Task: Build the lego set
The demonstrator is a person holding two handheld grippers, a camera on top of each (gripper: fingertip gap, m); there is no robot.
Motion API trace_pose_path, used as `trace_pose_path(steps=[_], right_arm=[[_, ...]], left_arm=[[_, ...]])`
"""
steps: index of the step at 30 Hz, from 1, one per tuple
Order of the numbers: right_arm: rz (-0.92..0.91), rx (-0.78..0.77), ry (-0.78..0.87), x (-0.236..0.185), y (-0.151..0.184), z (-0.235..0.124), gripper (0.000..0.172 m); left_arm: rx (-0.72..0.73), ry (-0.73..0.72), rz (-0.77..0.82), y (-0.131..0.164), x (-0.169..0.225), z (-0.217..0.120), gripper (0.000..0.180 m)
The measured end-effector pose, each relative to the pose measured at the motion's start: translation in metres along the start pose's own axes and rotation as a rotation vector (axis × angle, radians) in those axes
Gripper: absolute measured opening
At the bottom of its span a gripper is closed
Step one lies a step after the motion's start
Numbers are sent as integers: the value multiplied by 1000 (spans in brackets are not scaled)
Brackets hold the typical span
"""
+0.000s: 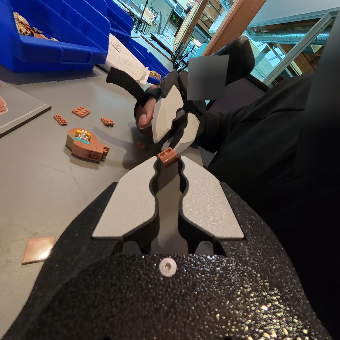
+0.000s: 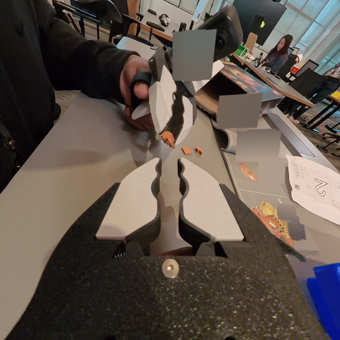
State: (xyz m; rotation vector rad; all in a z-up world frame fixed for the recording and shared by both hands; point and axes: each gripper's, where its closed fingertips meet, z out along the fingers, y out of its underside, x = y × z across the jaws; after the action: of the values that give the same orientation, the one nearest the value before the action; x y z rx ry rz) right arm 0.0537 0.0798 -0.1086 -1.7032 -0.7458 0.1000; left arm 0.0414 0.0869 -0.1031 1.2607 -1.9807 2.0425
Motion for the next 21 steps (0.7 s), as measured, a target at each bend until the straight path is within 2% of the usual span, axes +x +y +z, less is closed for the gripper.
trace_pose_path(steps=[15,21], right_arm=[[-81,34,-6,-9,-8,7,15],[-81,32,-16,-12,-8,10,7]], left_arm=[[-39,32,4,6,6,6,17],[-64,49,5,10,9,9,17]])
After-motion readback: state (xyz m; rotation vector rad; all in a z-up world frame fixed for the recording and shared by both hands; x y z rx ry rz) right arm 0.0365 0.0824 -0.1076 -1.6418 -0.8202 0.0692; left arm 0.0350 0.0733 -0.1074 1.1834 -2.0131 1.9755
